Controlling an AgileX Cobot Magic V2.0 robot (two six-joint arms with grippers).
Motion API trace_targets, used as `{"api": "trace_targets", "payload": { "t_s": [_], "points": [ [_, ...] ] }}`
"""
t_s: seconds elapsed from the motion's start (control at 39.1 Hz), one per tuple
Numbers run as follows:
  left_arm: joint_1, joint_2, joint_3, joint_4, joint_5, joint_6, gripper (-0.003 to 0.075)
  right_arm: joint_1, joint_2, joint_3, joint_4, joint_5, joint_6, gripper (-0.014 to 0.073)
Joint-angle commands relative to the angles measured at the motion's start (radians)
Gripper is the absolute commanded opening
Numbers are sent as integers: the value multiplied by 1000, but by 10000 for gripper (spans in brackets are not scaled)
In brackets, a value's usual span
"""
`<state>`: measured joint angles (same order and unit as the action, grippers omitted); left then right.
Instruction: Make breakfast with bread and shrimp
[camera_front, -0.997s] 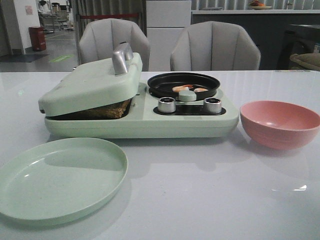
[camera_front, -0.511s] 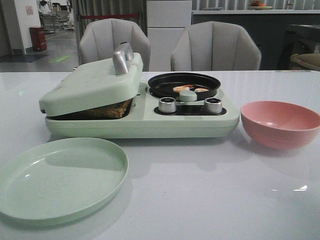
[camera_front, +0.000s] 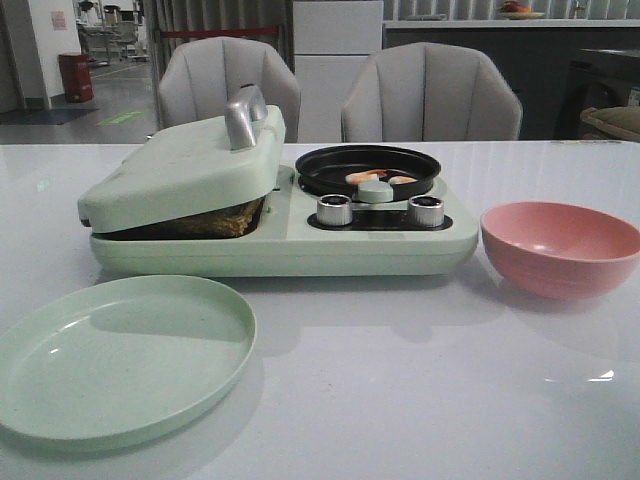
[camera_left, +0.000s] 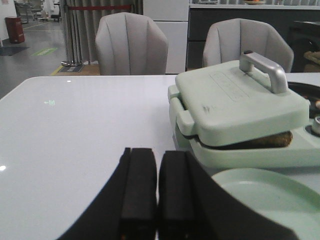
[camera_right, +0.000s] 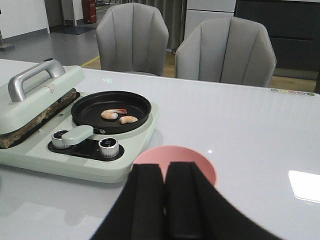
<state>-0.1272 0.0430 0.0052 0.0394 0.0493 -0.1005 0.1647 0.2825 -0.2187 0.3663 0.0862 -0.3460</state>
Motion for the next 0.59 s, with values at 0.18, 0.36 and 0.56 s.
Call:
{"api": "trace_targets", "payload": {
  "t_s": [0.18,0.36,0.56],
  "points": [
    [29,-65,22,36,-78,-30,114,-1,7,-31,1,-74,-6,142],
    [29,-65,22,36,-80,-30,114,-1,7,-31,1,-74,-6,142],
    [29,-63,22,36,-80,-30,114,-1,7,-31,1,-74,-6,142]
  ]
}}
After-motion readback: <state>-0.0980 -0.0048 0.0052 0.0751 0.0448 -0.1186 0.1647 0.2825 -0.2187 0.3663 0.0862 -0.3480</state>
